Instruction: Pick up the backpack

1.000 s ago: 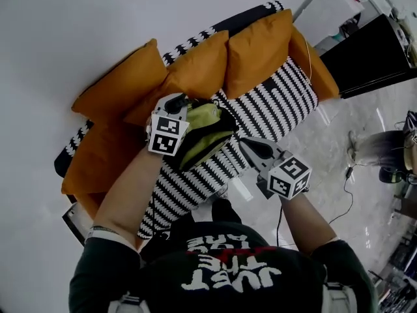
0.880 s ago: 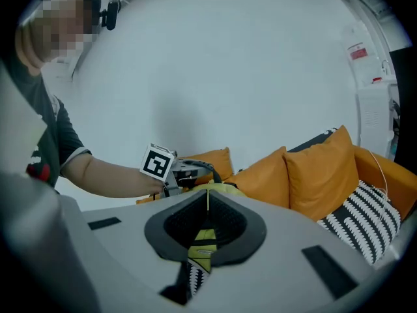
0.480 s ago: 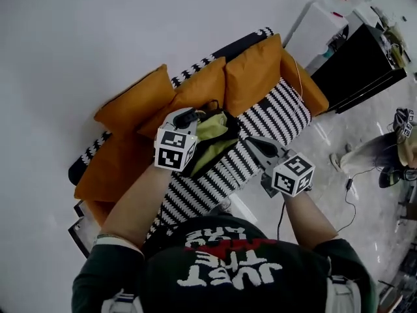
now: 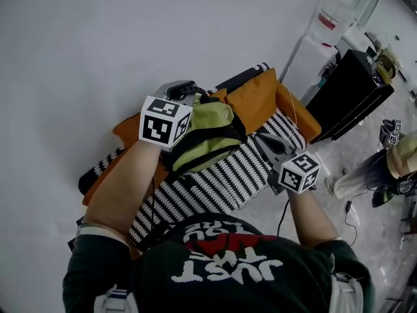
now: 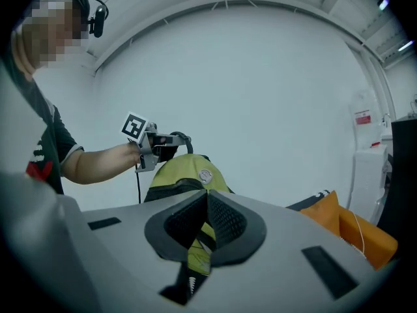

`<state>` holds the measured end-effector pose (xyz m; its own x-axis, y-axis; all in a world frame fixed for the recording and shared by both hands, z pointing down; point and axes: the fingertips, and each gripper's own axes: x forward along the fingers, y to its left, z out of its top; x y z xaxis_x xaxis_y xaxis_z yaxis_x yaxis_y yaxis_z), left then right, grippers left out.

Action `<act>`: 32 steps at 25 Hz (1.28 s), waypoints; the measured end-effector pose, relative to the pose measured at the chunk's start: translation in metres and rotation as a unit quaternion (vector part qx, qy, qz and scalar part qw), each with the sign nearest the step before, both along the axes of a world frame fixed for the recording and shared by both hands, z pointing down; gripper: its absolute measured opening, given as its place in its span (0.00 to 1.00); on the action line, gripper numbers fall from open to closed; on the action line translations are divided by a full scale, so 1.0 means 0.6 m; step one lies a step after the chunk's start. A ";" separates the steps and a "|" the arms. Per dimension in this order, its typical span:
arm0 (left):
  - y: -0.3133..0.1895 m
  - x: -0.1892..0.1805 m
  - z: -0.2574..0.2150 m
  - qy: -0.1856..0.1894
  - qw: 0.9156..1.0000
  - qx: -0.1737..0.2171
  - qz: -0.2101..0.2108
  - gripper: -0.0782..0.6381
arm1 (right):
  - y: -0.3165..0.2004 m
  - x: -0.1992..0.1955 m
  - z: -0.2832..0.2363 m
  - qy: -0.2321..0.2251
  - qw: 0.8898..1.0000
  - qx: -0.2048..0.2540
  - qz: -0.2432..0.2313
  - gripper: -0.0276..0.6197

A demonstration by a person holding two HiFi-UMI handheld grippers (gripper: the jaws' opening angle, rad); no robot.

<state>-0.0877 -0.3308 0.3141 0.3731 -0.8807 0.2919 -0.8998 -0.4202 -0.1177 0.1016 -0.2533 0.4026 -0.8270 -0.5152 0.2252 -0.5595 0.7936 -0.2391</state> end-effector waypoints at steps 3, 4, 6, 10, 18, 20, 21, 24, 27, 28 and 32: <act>-0.016 -0.014 -0.093 -0.017 0.999 0.032 -0.001 0.12 | -0.015 0.012 -0.045 -0.011 1.000 0.019 0.008 0.09; -0.020 -0.018 -0.125 -0.023 0.999 0.044 -0.002 0.12 | -0.018 0.016 -0.058 -0.015 1.000 0.024 0.010 0.09; -0.024 -0.027 -0.190 -0.031 0.997 0.064 -0.004 0.12 | -0.018 0.023 -0.083 -0.022 0.999 0.032 0.013 0.09; -0.031 -0.054 -0.322 -0.044 0.996 0.079 -0.015 0.12 | -0.007 0.018 -0.126 -0.022 0.999 0.048 0.010 0.09; -0.024 -0.099 -0.489 -0.028 0.994 0.089 -0.053 0.12 | 0.014 0.006 -0.130 -0.020 0.998 0.063 -0.005 0.09; -0.003 -0.111 -0.503 -0.012 0.994 0.090 -0.064 0.12 | 0.025 0.002 -0.123 -0.021 0.997 0.069 -0.006 0.09; 0.006 -0.116 -0.511 -0.005 0.994 0.090 -0.068 0.12 | 0.028 -0.001 -0.123 -0.022 0.997 0.072 -0.006 0.09; 0.012 -0.123 -0.548 0.006 0.993 0.096 -0.074 0.12 | 0.021 -0.003 -0.142 -0.026 0.997 0.077 0.000 0.09; -0.002 -0.117 -0.585 0.008 0.992 0.098 -0.077 0.12 | -0.007 0.004 -0.179 -0.035 0.997 0.072 0.013 0.09; -0.001 -0.115 -0.589 0.006 0.992 0.099 -0.078 0.12 | -0.015 0.007 -0.189 -0.038 0.997 0.072 0.019 0.09; 0.033 -0.114 -0.555 -0.003 0.992 0.095 -0.084 0.12 | -0.034 0.030 -0.240 -0.054 0.994 0.086 0.045 0.09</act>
